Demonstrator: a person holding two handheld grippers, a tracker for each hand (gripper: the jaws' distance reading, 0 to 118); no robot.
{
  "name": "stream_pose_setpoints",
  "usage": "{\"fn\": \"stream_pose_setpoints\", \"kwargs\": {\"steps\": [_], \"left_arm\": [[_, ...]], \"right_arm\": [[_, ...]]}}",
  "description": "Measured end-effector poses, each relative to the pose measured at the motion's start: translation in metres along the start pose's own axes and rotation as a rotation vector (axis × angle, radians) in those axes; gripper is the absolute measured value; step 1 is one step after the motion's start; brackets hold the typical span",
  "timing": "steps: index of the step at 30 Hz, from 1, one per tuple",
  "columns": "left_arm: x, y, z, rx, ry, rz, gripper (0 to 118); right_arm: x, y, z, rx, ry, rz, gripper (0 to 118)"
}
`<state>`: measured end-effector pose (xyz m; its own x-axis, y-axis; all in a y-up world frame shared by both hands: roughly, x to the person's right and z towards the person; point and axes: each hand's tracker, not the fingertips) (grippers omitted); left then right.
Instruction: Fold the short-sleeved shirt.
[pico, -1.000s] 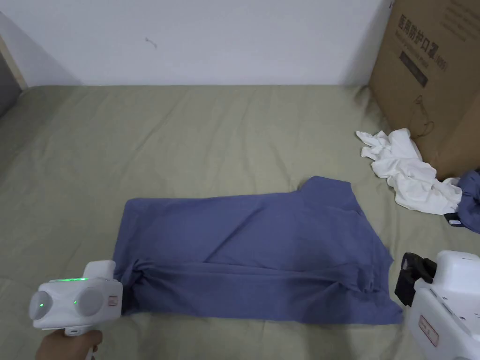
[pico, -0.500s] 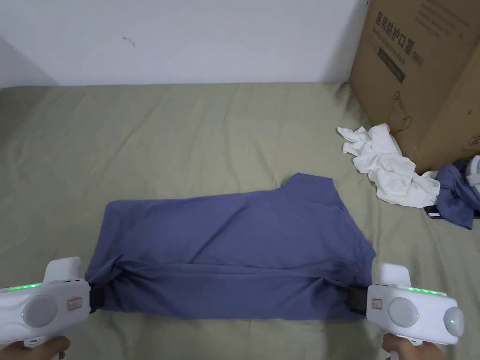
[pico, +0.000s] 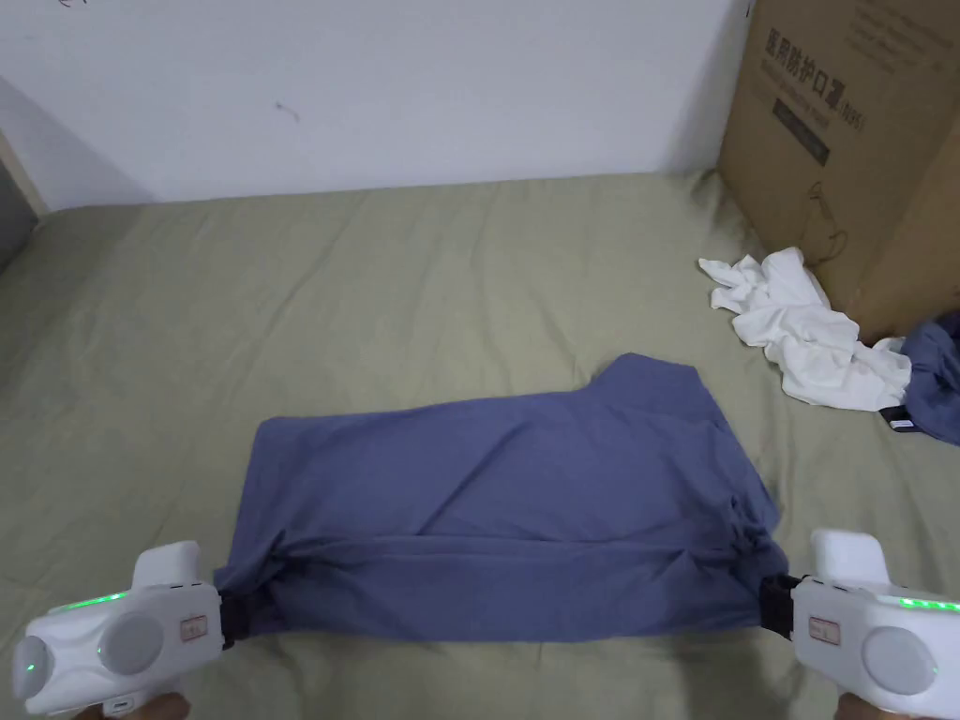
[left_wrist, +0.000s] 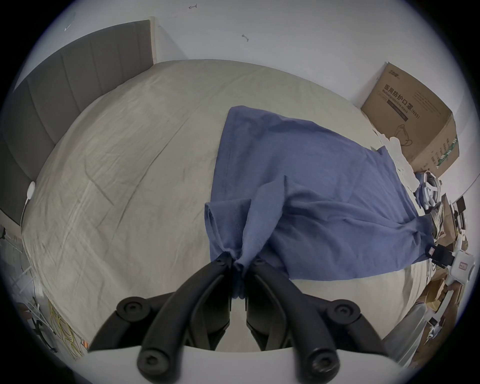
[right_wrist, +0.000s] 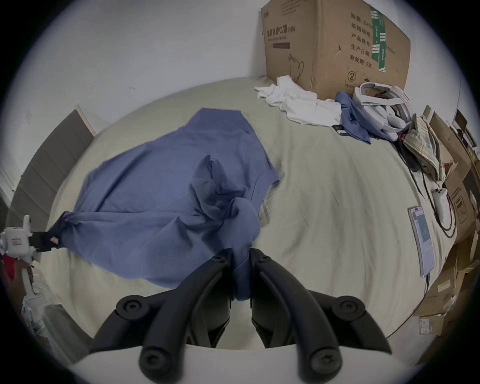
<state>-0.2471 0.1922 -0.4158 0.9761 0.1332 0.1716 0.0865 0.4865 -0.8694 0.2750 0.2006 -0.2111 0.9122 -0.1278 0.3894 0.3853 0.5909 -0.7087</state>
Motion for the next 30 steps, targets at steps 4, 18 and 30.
{"fn": "stream_pose_setpoints", "kwargs": {"steps": [4,18,30], "left_arm": [[-0.003,-0.013,0.017,-0.011,-0.004,-0.009,13],[-0.031,-0.089,0.032,-0.120,0.013,0.047,13],[-0.019,-0.096,0.035,-0.097,-0.005,0.070,81]], "right_arm": [[0.004,-0.013,0.027,0.006,0.022,-0.022,15],[0.026,-0.088,0.031,-0.130,-0.012,-0.079,15],[0.020,-0.081,0.038,-0.097,-0.053,-0.084,80]]}}
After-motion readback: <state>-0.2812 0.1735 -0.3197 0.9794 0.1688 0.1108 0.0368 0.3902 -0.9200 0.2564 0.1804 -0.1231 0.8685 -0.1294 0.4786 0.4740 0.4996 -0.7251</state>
